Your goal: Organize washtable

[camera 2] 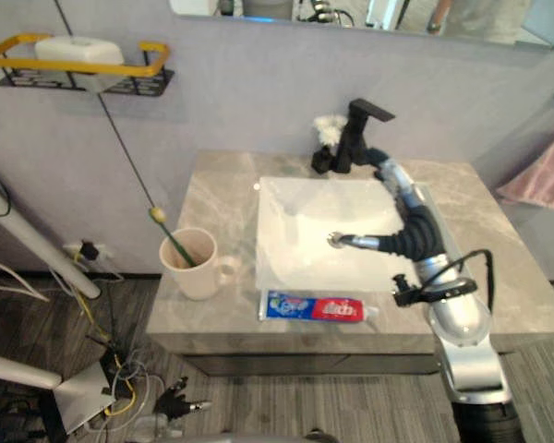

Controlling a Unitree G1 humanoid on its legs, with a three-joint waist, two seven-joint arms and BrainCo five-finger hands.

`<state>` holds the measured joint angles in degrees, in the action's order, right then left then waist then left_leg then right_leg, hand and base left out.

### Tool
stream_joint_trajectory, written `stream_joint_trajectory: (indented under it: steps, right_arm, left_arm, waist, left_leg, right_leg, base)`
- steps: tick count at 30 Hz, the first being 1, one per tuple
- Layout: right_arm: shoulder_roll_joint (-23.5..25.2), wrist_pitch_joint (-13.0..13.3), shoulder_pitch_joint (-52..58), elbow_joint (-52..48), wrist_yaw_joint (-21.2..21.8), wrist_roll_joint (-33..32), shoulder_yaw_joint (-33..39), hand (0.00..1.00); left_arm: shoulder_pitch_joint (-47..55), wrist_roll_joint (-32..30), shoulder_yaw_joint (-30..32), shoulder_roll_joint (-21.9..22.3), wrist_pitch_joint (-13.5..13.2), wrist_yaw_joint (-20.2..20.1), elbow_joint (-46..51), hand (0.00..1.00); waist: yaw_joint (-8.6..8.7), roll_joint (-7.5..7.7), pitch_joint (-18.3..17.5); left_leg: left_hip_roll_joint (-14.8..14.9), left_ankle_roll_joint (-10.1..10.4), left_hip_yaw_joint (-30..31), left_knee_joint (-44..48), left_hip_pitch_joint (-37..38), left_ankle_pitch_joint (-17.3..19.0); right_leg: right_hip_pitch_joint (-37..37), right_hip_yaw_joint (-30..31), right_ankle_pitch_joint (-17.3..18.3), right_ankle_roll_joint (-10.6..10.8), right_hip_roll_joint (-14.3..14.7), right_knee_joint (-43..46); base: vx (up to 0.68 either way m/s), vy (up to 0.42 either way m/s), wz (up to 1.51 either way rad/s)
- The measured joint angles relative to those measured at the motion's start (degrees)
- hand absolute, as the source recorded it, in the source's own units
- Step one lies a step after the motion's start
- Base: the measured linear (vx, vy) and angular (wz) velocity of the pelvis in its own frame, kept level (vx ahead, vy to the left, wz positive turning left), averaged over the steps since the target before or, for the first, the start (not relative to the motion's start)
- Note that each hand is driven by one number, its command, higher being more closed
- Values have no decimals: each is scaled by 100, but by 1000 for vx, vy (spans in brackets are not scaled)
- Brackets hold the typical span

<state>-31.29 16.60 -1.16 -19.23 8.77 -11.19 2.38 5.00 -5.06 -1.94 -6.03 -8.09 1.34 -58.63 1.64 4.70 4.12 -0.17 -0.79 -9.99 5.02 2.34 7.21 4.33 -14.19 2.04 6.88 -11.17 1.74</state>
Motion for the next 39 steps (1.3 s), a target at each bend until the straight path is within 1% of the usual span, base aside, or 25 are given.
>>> stream_joint_trajectory:
  steps: [2,6,9,11,14,17,21,23,24,27,28,32,34,36,39]
  right_arm:
    - [-73,-4,-4,18,235,-195,-358,0]
    - [-173,-59,-3,63,624,-588,-858,0]
    - [-435,-110,-7,95,894,-779,-1274,0]
    - [-601,-153,-6,101,977,-801,-1485,0]
    - [-1003,-166,4,103,1141,-833,-1688,0]
    - [-1558,-166,77,140,1208,-796,-1702,0]
    - [-1959,-164,201,253,1257,-421,-1700,0]
    - [-2145,-155,248,253,1228,-84,-1676,0]
    - [-2185,-148,294,254,1217,2,-1652,0]
    - [-2404,-138,390,269,1032,587,-1633,0]
    - [-2436,-134,396,277,986,821,-1588,0]
    - [-2438,-82,510,272,800,1329,-1331,0]
    - [-2441,-75,587,272,624,1798,-1222,0]
    - [-2441,-74,620,273,574,2075,-1168,0]
    - [-2438,-76,739,273,374,2398,-1101,0]
  left_arm:
    - [-6,5,-28,-22,-1,-7,-19,0]
    - [-67,5,-51,-42,-2,-18,-56,0]
    - [-93,7,-97,-92,-5,-25,-72,0]
    - [-144,38,-189,-102,-15,-38,-160,0]
    - [-169,46,-245,-147,-44,-124,-189,0]
    - [-171,47,-278,-188,-124,-135,-203,0]
    - [-231,46,-441,-212,-126,-138,-268,0]
    - [-233,48,-487,-224,-124,-139,-271,0]
    - [-233,49,-490,-224,-124,-139,-271,0]
    - [-232,51,-527,-229,-123,-139,-271,0]
    - [-232,51,-540,-232,-122,-139,-272,0]
    - [-228,104,-707,-269,-124,-137,-274,0]
    - [-228,108,-719,-269,-120,-140,-275,0]
    - [-222,109,-724,-266,-119,-140,-279,0]
    - [-221,172,-745,-256,-116,-140,-280,0]
  waist:
    - [-35,32,-21]
    - [-104,73,-48]
    - [-128,79,-46]
    - [-168,83,-44]
    - [-174,110,-38]
    - [-170,161,-38]
    - [-153,214,-40]
    - [-95,219,-40]
    - [-93,220,-41]
    - [-66,218,-41]
    - [-52,218,-41]
    - [-26,217,-42]
    - [19,210,-39]
    - [66,198,-33]
    - [69,168,-14]
  left_leg:
    - [-14,-13,72,0,4,-8]
    - [-22,-31,181,0,-32,-34]
    - [-26,-31,228,0,-57,-67]
    - [-26,-22,236,-4,-57,-89]
    - [-25,-9,242,-13,-60,-119]
    - [-28,-3,239,-67,-64,-182]
    - [-40,14,241,-207,-56,-298]
    - [-48,14,241,-292,-54,-367]
    - [-48,16,239,-298,-52,-373]
    - [-46,18,217,-300,-40,-375]
    - [-47,19,208,-300,-35,-375]
    - [-78,21,201,-289,-32,-376]
    - [-77,21,194,-273,-33,-376]
    - [-75,23,191,-260,-33,-374]
    - [-72,27,182,-229,-45,-372]
  right_leg:
    - [43,-70,0,-1,-12,3]
    - [62,-187,0,-2,-14,11]
    - [72,-269,0,-3,-19,12]
    - [78,-278,1,-3,-18,12]
    - [69,-280,2,-4,-16,11]
    - [41,-278,2,-5,-16,9]
    - [-8,-277,2,-5,-18,3]
    - [-49,-274,1,-4,-19,5]
    - [-52,-273,1,-4,-19,5]
    - [-56,-250,1,-3,-17,5]
    - [-55,-240,0,-3,-16,6]
    - [-23,-237,-42,-10,0,-74]
    - [25,-238,-101,-16,17,-177]
    - [37,-236,-123,-18,23,-202]
    - [37,-226,-142,-27,24,-206]
  base:
    - [10,7,19]
    - [-12,-16,16]
    - [-38,-23,10]
    - [-48,-20,3]
    - [-65,-20,-2]
    - [-69,-18,-1]
    - [-71,-20,0]
    - [-57,-15,-1]
    - [-33,-8,-1]
    - [-9,-1,-3]
    - [-8,0,-4]
    - [0,0,0]
    - [0,0,0]
    - [0,0,0]
    - [-38,-3,-2]
